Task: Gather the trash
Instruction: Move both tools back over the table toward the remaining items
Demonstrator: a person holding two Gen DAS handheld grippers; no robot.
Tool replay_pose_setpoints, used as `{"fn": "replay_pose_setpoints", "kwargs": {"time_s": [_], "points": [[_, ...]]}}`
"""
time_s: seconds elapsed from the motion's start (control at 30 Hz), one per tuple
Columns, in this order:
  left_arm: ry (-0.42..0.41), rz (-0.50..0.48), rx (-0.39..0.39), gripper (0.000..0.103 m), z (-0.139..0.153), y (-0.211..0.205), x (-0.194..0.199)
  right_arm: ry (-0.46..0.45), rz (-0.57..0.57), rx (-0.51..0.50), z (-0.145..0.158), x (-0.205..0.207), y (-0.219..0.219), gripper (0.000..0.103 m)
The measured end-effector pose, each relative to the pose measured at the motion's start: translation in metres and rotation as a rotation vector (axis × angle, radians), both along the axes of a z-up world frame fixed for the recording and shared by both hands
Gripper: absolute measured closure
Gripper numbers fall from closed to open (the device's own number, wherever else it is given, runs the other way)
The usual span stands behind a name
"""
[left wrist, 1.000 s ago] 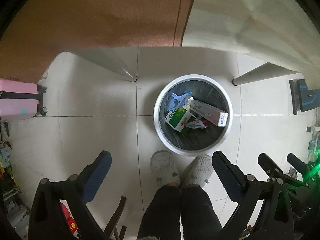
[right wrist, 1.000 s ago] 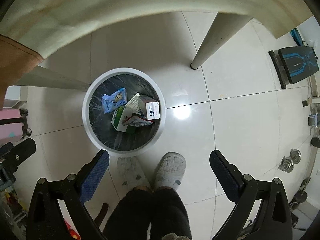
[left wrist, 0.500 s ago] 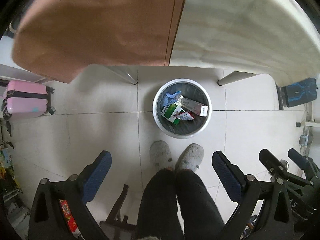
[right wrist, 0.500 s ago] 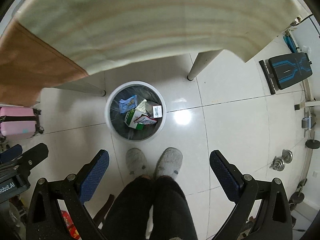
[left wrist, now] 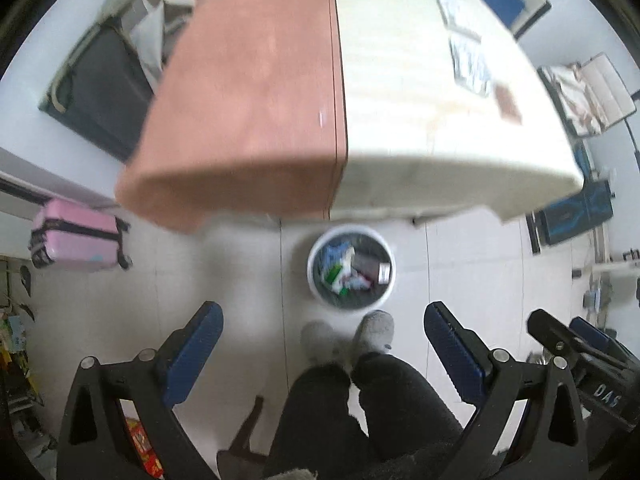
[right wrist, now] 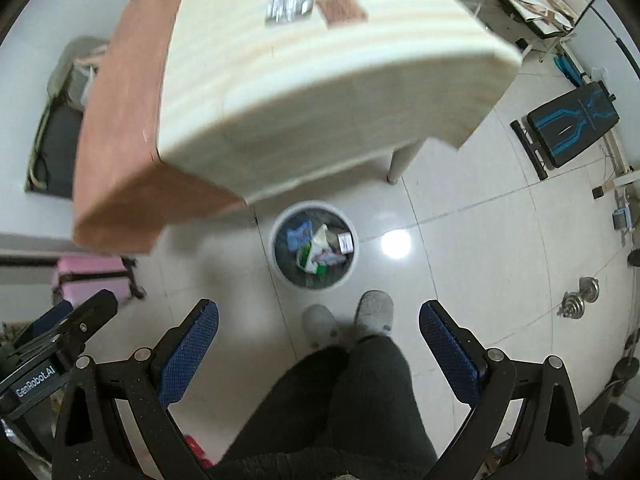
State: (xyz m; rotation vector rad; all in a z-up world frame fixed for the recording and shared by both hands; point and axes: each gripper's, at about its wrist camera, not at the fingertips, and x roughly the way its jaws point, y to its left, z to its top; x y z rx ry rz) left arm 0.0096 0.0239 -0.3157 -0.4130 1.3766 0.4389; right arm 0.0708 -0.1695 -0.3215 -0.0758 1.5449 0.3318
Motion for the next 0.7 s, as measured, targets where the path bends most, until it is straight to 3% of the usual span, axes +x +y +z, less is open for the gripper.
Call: {"fn": "replay_pose_setpoints", "kwargs": {"time_s": [0.1,0.27,0.43,0.7], "points": [[-0.029,0.011,0.049,0.0,0.016,0.011,0.024,-0.035,-0.028,0.021,0.022,0.032,0.001,0.001],[-0.038,0.001,0.038,0.0,0.02,0.016,0.083,-0.074,-0.085,0.0,0.031,0.103,-0.009,0.001],[-0.036,-0.039,0.008,0.0,0.009,0.009,0.168,-0.039,-0.102,-0.066,-0.003,0.19,-0.022,0.001],[0.061,-0.091,-0.133,0.001,-0.058,-0.006,0.309,0.039,-0.064,-0.121,-0.061,0.313,-0.028,0.001]]}}
